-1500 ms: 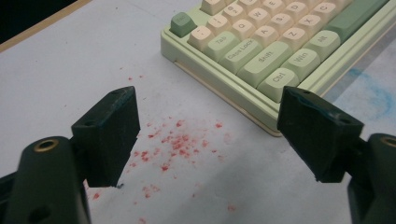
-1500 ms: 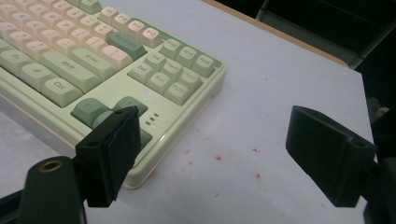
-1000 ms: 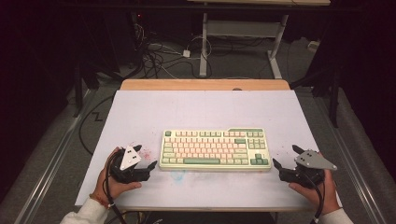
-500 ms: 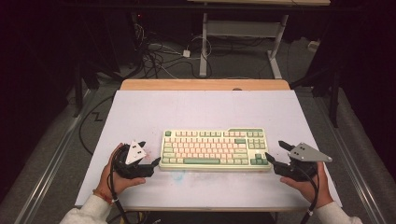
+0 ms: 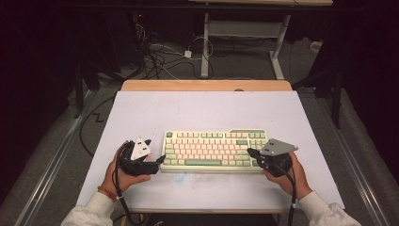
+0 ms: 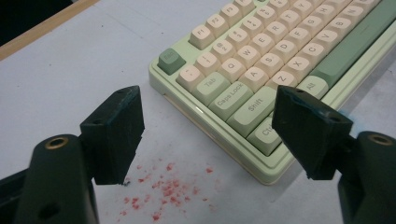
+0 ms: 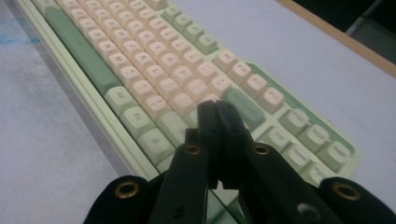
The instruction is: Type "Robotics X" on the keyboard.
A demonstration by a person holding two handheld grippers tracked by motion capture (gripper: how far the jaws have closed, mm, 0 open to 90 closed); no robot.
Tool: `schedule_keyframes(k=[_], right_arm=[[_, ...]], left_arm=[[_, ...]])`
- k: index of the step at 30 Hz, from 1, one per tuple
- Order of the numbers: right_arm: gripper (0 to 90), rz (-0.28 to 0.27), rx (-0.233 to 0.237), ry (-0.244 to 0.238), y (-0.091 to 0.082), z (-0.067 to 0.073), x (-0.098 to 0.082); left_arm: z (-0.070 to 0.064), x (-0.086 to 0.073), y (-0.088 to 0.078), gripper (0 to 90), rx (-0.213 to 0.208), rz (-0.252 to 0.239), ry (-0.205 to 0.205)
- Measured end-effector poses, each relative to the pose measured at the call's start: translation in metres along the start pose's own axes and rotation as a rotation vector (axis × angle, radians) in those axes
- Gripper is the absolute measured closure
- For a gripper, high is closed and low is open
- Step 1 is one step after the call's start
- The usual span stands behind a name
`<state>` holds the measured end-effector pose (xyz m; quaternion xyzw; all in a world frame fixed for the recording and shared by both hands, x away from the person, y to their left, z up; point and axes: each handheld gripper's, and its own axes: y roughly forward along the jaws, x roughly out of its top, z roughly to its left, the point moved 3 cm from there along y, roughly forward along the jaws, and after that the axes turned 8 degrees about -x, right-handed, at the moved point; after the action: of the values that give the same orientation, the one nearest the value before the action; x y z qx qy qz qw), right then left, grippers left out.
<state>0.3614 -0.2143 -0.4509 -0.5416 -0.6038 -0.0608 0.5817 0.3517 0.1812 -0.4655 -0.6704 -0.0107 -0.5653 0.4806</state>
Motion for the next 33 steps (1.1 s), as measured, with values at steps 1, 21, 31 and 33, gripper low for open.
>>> schedule_keyframes(k=[1,21,31,33], right_arm=[[90.0,0.008,0.008,-0.006,0.003,0.002,0.001],[90.0,0.088,0.05,-0.039,0.032,0.012,-0.007],[90.0,0.08,0.047,-0.035,0.032,0.012,-0.009],[90.0,0.08,0.045,-0.036,0.031,0.012,-0.009]], left_arm=[[-0.001,0.0,0.0,23.9,-0.001,0.003,0.004],[-0.004,0.001,-0.002,32.9,-0.03,-0.001,-0.009],[-0.001,0.008,-0.001,81.0,-0.064,0.011,-0.023],[-0.003,0.012,0.0,85.5,-0.064,0.021,-0.007]])
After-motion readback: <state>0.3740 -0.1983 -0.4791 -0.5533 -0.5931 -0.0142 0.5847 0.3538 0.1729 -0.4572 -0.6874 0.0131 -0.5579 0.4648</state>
